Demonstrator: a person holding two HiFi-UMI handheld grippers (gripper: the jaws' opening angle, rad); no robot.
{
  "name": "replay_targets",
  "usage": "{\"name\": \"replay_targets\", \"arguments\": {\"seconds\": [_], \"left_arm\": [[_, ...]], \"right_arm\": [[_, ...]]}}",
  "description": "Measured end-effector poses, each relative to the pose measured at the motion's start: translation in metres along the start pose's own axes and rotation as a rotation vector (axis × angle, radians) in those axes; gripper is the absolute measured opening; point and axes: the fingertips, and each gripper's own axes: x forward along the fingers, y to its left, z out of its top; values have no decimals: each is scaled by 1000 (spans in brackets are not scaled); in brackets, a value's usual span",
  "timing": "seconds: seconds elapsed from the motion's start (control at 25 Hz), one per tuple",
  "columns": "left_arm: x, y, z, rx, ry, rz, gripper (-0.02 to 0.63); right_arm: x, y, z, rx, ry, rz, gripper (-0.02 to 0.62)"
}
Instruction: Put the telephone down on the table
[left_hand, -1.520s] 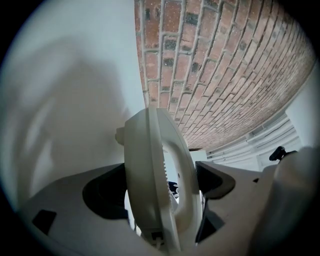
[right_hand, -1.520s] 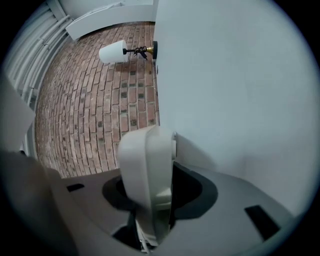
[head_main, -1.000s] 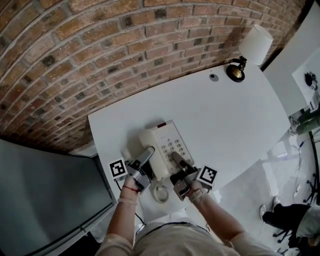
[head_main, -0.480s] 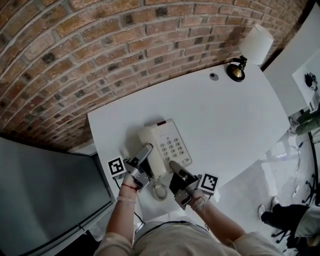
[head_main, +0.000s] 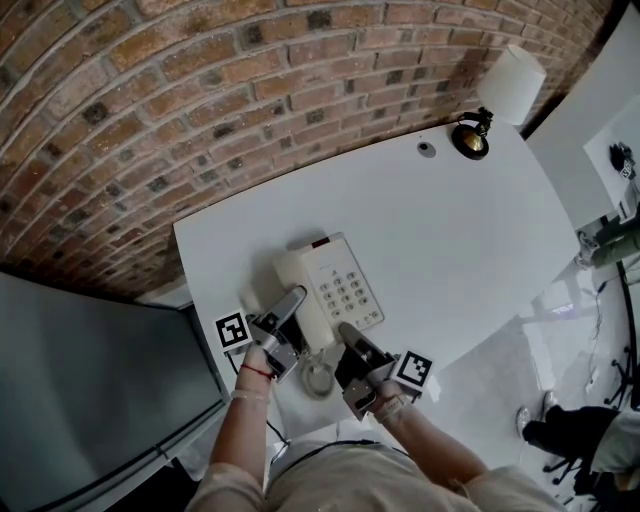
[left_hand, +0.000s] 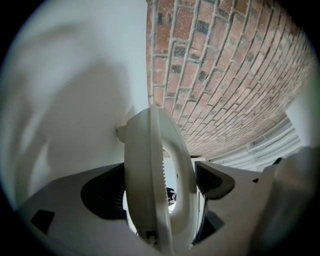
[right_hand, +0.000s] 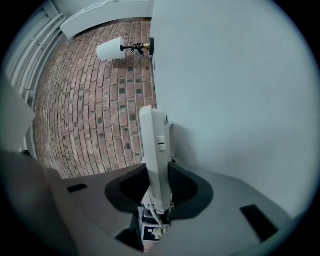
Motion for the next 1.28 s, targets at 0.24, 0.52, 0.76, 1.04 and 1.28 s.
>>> {"name": "replay_targets", "arguments": {"seconds": [0.24,0.52,0.76,1.04,1.28], "left_arm": [[-4,2,-9,12,39,20,416],[-17,2,-17,53,67,46,417],[-32,4,-20,79,74,69,416],[-57,15,-20,214,62,200,266],[-76,16,-8,535,-17,402,6]], "right_arm": [[0,-3,3,16,-30,-8,115],[4,-5,6,4,-37,-24,115],[7,-4,11,-10,-39,-31,114],[7,-7,15,-28,-37,-39,114],[6,-10,17,-25,-36,-57,115]]}}
